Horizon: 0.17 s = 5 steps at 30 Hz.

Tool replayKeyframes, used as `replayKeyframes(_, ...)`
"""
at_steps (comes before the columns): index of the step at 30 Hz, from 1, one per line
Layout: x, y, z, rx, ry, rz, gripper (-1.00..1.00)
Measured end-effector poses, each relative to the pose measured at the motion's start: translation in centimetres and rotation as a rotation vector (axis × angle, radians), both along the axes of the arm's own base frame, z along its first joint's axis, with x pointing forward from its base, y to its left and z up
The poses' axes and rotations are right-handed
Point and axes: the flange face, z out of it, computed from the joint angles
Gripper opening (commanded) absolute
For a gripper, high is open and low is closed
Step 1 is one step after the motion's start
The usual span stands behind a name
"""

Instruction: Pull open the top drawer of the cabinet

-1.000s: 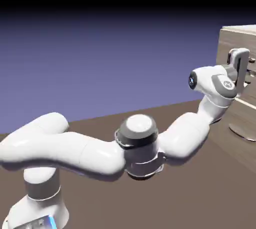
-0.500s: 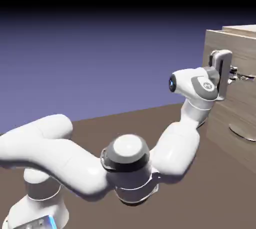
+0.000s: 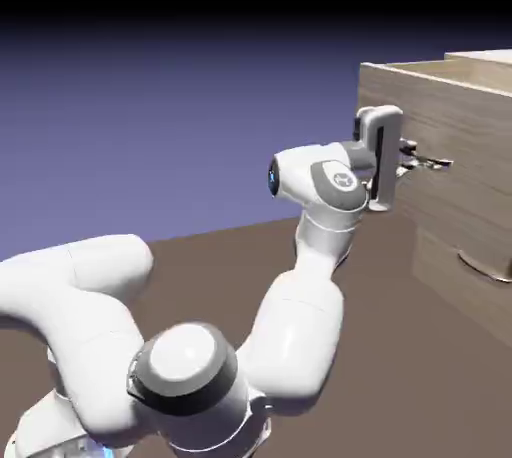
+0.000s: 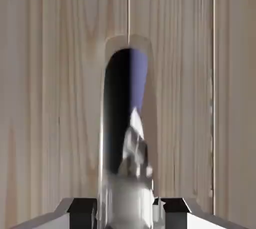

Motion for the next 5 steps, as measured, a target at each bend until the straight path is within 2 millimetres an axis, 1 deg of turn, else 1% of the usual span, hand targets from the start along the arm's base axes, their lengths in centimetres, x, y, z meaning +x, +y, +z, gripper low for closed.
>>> replayKeyframes(1,-1.1,0.0,0.0,0.000,0.000,0.000,-1.00)
replayKeyframes(2,-1.7,0.0,0.0,0.001,0.000,0.001,1.00)
replayKeyframes(4,-1.7,0.0,0.0,0.000,0.002,0.002,1.00)
replayKeyframes(5,-2.9,0.0,0.0,0.001,0.002,0.002,1.00)
